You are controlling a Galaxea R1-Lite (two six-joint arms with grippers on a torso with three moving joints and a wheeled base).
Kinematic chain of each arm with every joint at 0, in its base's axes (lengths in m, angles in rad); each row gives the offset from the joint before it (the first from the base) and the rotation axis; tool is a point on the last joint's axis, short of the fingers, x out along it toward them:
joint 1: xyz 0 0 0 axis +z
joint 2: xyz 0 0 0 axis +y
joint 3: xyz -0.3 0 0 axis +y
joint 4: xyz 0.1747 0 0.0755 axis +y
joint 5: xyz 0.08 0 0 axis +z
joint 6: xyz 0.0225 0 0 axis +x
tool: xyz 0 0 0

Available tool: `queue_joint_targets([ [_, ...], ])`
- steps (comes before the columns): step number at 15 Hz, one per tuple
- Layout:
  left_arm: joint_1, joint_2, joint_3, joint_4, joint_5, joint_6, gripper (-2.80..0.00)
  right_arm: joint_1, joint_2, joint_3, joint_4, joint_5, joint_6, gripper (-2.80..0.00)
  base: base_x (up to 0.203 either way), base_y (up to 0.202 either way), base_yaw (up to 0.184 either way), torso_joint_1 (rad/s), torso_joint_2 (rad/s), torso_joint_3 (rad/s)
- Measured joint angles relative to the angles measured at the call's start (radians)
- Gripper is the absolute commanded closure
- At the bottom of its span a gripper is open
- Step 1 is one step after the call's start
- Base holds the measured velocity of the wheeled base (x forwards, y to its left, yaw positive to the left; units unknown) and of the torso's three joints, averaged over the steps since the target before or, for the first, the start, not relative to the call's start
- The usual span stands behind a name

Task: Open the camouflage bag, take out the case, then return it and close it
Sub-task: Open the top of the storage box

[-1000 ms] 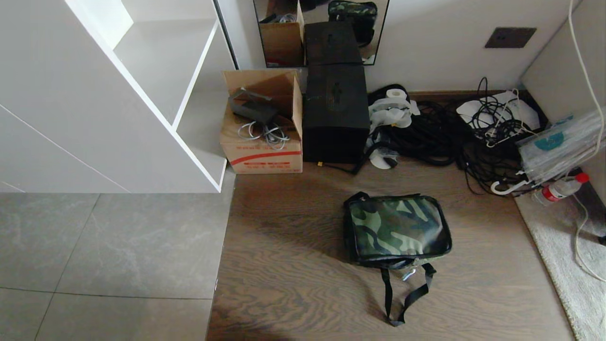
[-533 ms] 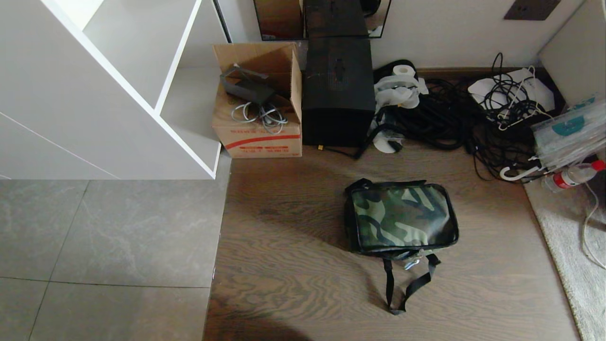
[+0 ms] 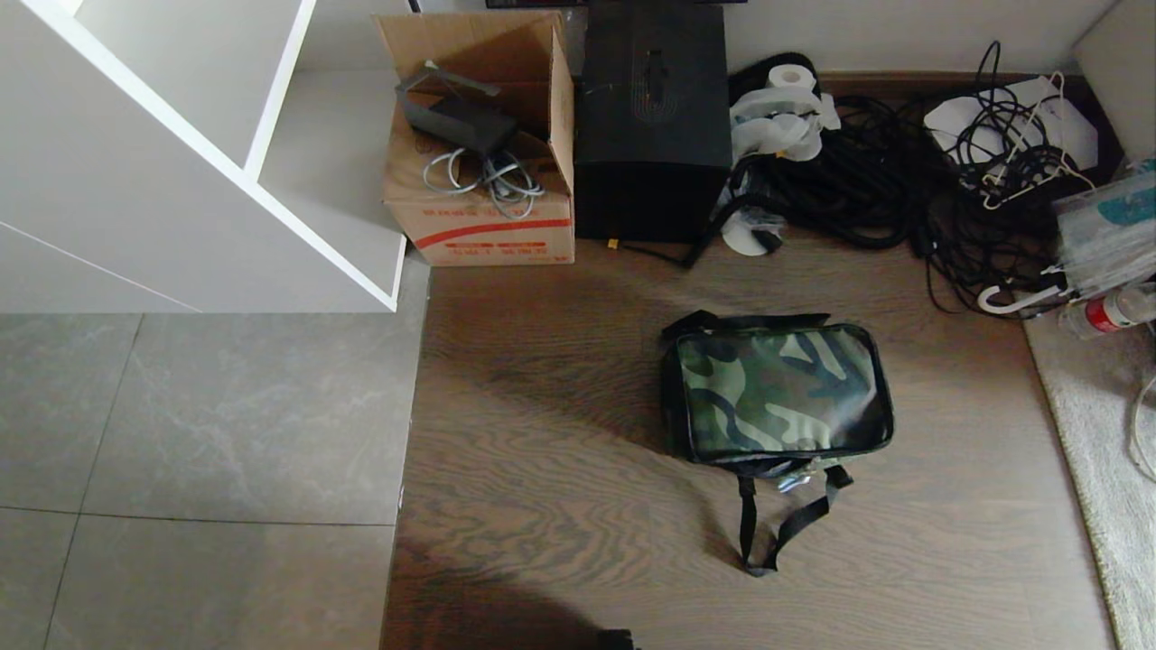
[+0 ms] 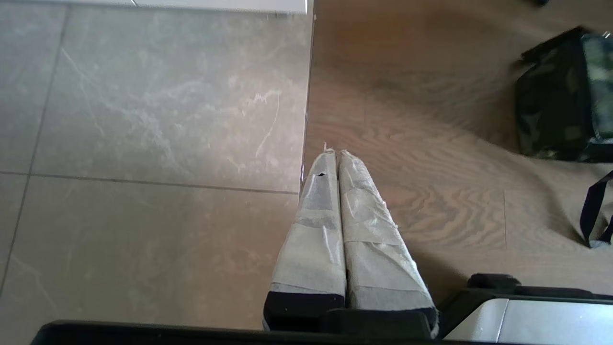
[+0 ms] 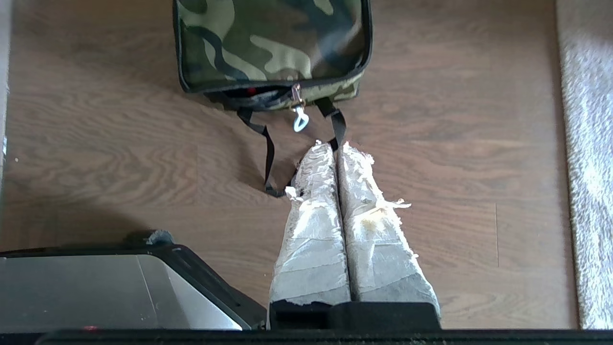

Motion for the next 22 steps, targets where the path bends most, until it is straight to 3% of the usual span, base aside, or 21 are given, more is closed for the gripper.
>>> queue_joint_targets([
  [15, 0.000, 0.000, 0.000, 0.000, 0.000, 0.000, 0.00, 0.000, 0.000, 0.000, 0.000, 0.000, 0.000, 0.00, 0.000, 0.000, 0.000, 0.003, 0.00, -0.198],
  [22, 0.000, 0.000, 0.000, 0.000, 0.000, 0.003, 0.00, 0.000, 0.000, 0.000, 0.000, 0.000, -0.001, 0.00, 0.000, 0.000, 0.000, 0.001, 0.00, -0.029],
])
